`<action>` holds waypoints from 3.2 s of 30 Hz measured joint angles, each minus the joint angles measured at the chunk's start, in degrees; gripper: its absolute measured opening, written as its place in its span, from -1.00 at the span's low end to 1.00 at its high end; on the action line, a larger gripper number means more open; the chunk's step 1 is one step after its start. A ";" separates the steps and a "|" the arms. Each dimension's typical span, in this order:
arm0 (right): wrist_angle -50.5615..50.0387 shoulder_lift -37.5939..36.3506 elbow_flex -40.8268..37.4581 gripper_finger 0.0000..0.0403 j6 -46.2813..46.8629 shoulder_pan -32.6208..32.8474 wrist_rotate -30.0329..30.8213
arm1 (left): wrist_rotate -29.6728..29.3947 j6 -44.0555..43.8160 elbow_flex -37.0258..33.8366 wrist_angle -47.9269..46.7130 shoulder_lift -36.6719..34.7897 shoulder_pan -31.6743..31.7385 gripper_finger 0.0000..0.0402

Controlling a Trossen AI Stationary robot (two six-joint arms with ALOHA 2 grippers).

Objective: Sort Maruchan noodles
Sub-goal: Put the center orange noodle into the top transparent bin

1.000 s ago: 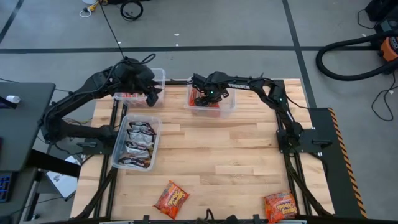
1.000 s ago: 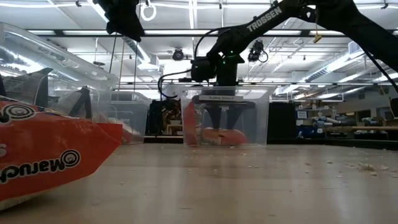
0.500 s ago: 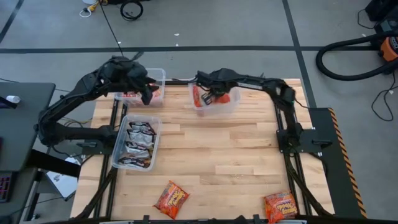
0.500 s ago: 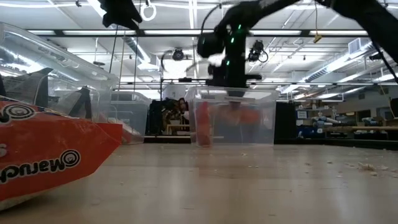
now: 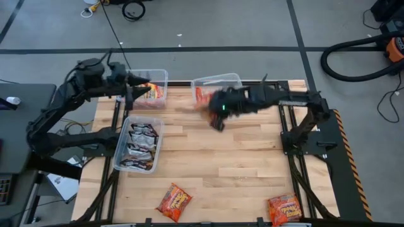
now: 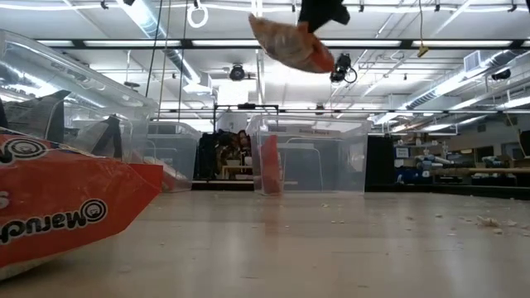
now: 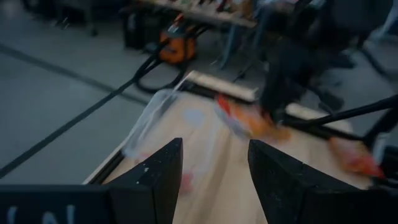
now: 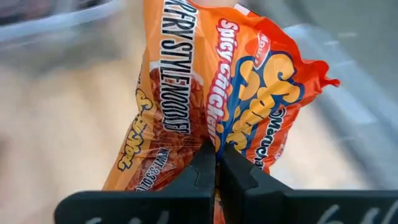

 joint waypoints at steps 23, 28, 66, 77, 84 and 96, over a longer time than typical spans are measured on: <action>8.02 14.85 -16.42 -0.89 1.14 19.25 -13.88 | 4.87 -4.37 0.00 7.72 -2.97 -2.16 -0.06; 10.31 14.62 -18.46 -0.79 -0.85 19.27 -16.36 | 4.87 -4.26 0.00 7.65 -2.95 -2.14 -0.06; 41.41 5.71 -48.12 0.07 9.31 1.13 -43.75 | 4.87 -3.59 0.00 1.57 -2.94 -2.18 -0.06; 43.43 6.09 -48.76 -0.60 6.70 2.98 -38.64 | 0.96 -0.31 0.00 1.72 -2.93 -2.14 -0.06; 31.08 5.64 -39.04 -0.92 7.35 3.01 -28.51 | 0.92 0.52 0.00 1.70 -2.95 -2.14 -0.06; 2.34 5.22 1.44 -0.92 11.44 2.43 3.24 | 0.79 2.46 0.00 1.70 -2.95 -2.14 -0.06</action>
